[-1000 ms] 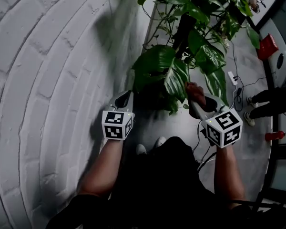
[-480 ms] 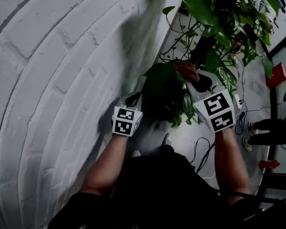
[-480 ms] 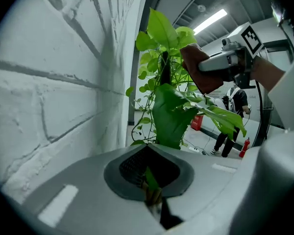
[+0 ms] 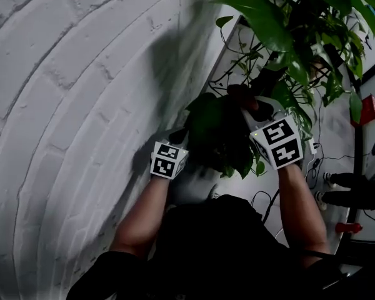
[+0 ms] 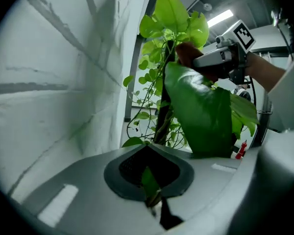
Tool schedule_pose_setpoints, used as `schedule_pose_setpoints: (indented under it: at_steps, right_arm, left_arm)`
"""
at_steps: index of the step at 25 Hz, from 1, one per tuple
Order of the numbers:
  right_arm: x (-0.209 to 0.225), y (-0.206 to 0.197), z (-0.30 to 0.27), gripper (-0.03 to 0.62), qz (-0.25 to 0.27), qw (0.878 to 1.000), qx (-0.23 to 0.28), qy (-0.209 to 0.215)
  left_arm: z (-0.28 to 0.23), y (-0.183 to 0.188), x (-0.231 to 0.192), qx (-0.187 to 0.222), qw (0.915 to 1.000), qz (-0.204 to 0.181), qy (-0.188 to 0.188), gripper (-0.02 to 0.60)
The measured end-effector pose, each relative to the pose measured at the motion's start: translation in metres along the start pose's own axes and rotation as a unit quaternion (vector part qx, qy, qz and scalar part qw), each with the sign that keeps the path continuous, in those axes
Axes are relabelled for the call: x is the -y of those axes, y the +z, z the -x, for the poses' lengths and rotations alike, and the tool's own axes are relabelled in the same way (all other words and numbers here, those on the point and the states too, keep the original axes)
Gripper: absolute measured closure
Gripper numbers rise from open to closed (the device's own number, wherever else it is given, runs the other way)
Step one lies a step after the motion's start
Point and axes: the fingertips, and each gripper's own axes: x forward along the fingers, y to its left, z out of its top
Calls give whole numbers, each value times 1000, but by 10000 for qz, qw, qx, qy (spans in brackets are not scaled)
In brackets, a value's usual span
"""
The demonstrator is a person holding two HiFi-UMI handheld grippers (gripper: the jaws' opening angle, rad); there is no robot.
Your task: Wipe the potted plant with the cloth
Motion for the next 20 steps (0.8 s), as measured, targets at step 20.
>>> schedule_pose_setpoints:
  at_steps: [20]
  right_arm:
    - [-76,-14,-40,528,380,9959,-307,758]
  left_arm:
    - [55,62,50,487,9914,-1009,-677,565]
